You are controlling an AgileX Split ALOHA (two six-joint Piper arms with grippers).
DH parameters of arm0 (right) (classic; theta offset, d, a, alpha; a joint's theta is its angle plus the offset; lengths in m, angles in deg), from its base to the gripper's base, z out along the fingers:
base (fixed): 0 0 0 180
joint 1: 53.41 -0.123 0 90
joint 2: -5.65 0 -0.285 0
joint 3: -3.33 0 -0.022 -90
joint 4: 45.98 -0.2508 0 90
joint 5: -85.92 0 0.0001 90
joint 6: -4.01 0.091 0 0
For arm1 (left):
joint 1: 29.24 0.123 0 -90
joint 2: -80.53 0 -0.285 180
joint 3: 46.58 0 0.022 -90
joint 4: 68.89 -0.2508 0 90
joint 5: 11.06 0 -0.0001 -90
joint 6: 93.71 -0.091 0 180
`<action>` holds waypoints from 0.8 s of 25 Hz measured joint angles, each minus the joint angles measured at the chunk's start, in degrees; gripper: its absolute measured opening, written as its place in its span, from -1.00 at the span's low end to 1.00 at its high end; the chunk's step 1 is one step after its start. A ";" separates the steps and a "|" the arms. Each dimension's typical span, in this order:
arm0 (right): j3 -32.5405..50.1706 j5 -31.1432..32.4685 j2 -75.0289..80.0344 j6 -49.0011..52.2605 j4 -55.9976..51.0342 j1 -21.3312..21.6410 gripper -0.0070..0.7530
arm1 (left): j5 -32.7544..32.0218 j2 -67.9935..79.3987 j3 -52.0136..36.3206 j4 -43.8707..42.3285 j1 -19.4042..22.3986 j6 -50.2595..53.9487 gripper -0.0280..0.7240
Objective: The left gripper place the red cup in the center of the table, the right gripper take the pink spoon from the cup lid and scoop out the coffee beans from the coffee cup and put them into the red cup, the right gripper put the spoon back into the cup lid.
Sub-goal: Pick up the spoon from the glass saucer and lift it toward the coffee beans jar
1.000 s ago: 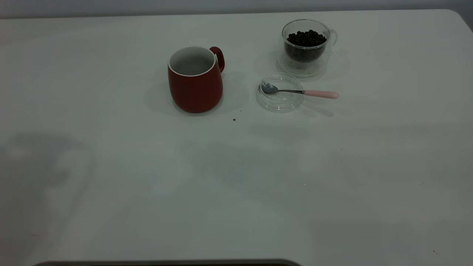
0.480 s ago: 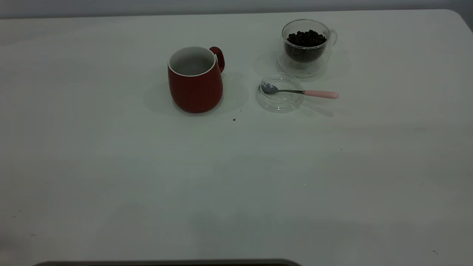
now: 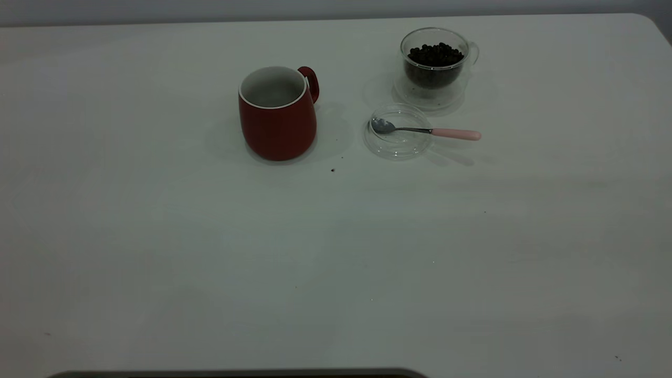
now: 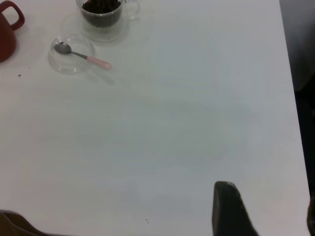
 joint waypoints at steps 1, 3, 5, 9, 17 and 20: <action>0.00 0.00 0.00 0.00 0.00 0.00 0.11 | 0.00 -1.66 -1.71 1.54 0.00 -0.44 0.64; 0.00 0.00 0.00 0.00 0.00 0.00 0.11 | 0.00 -4.88 -6.67 2.91 0.00 -0.83 0.64; 0.00 0.00 0.00 0.00 0.00 0.00 0.11 | 0.00 -8.43 -11.71 3.10 0.00 -0.90 0.64; 0.00 0.00 0.00 0.00 0.00 0.00 0.11 | 0.00 -16.02 -21.47 3.27 0.00 -1.06 0.64; 0.00 0.00 0.00 0.00 0.00 0.00 0.11 | 0.32 -24.86 -31.51 3.72 0.00 -1.12 0.64; 0.00 0.00 0.00 0.00 0.00 0.00 0.11 | 0.50 -25.80 -32.59 3.78 0.00 -1.12 0.64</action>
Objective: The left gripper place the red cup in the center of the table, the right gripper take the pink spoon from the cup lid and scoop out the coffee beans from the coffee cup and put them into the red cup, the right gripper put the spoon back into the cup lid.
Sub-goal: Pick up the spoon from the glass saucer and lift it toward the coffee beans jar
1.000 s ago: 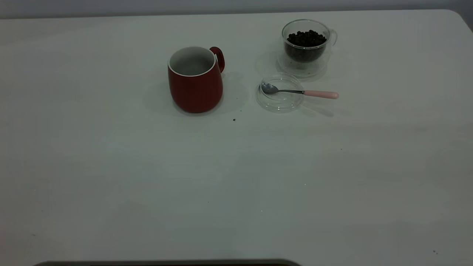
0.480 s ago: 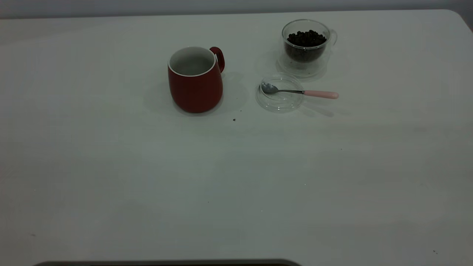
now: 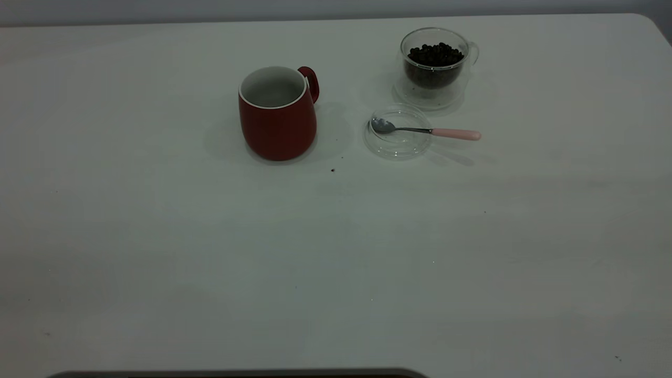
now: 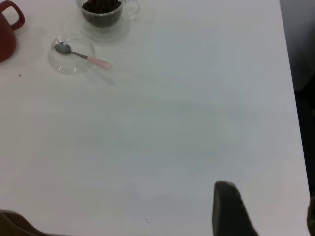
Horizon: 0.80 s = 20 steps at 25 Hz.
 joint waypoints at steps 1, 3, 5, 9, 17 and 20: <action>0.00 0.00 0.00 0.00 0.00 0.00 0.11 | 0.41 -0.14 -0.46 0.04 0.00 0.00 0.64; 0.00 0.00 0.00 0.00 0.00 0.00 0.11 | 0.85 -0.24 -0.96 0.04 0.00 0.00 0.64; 0.00 0.00 0.00 0.00 0.00 0.00 0.11 | 0.96 -0.24 -1.01 0.06 0.00 0.00 0.64; 0.00 0.00 0.00 0.00 0.00 0.00 0.11 | 1.18 -0.24 -1.01 0.06 0.00 0.00 0.64; 0.00 0.00 0.00 0.00 0.00 0.00 0.11 | 1.22 -0.37 -1.01 0.11 7.64 0.00 0.64; 0.00 0.00 0.00 0.00 0.00 0.00 0.11 | 1.22 -0.42 -1.01 0.13 10.18 0.00 0.64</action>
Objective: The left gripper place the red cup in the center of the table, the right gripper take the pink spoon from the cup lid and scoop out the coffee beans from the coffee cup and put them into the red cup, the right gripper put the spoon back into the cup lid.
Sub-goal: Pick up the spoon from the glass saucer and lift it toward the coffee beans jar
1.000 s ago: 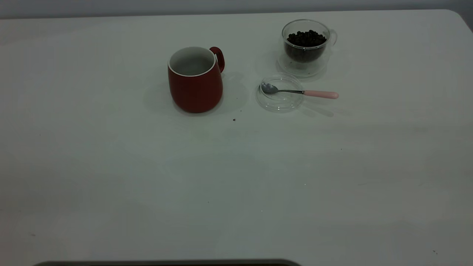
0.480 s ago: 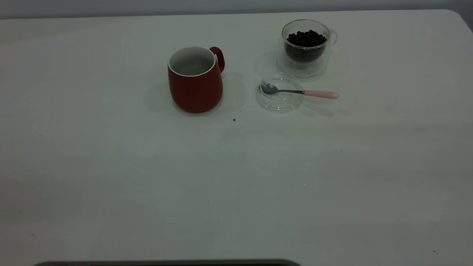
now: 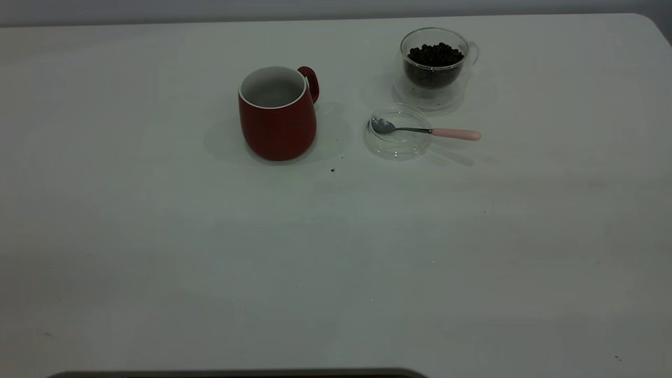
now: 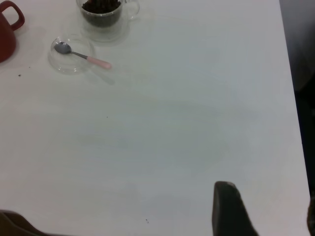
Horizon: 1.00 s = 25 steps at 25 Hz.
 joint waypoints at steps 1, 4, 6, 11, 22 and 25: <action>0.00 0.00 0.00 0.00 0.00 0.00 0.11 | 0.00 0.00 0.00 0.00 0.86 0.00 0.64; 0.00 0.00 0.00 0.00 0.00 0.00 0.11 | 0.00 0.00 0.00 0.00 2.35 0.00 0.64; 0.00 0.00 0.00 0.00 0.00 0.00 0.11 | 0.00 0.00 0.00 0.00 2.86 0.00 0.64; 0.00 0.00 0.00 0.00 0.00 0.00 0.11 | 0.00 0.00 0.00 0.04 2.86 0.00 0.64; 0.00 0.00 0.00 0.00 0.00 0.00 0.11 | 0.00 0.00 0.00 0.06 2.86 -0.08 0.64; 0.00 0.00 0.00 0.00 0.00 0.00 0.11 | 0.00 0.00 0.00 0.11 2.86 -0.08 0.64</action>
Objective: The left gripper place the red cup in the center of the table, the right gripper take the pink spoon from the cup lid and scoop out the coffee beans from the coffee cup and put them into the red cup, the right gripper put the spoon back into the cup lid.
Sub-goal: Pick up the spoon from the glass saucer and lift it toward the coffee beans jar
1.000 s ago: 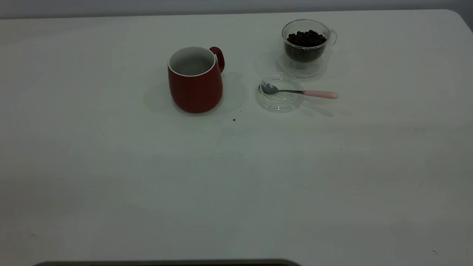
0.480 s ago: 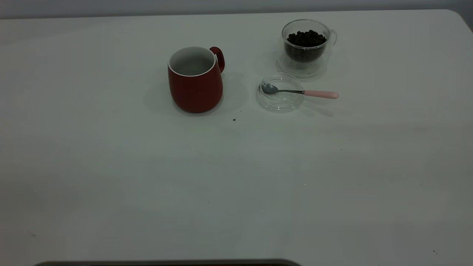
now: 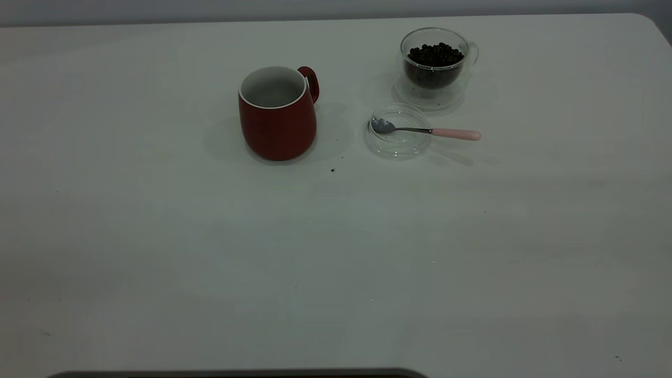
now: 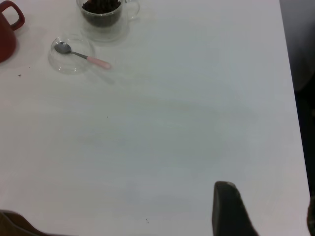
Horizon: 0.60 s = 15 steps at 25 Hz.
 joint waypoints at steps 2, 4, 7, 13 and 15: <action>0.00 0.00 0.00 0.00 0.00 0.00 0.11 | 0.00 0.00 0.00 0.00 0.00 0.00 0.64; 0.00 0.00 0.00 0.00 0.00 0.00 0.11 | 0.00 0.00 0.00 0.00 0.00 0.00 0.64; 0.00 0.00 0.00 0.00 0.00 0.00 0.11 | 0.00 0.00 0.00 0.00 0.00 0.00 0.64; 0.00 0.00 0.00 0.00 -0.57 0.00 0.11 | 0.00 0.00 0.00 0.00 0.00 0.00 0.64; 0.00 0.00 0.00 0.00 -1.20 0.00 0.11 | 0.00 0.00 0.00 0.00 0.00 0.00 0.64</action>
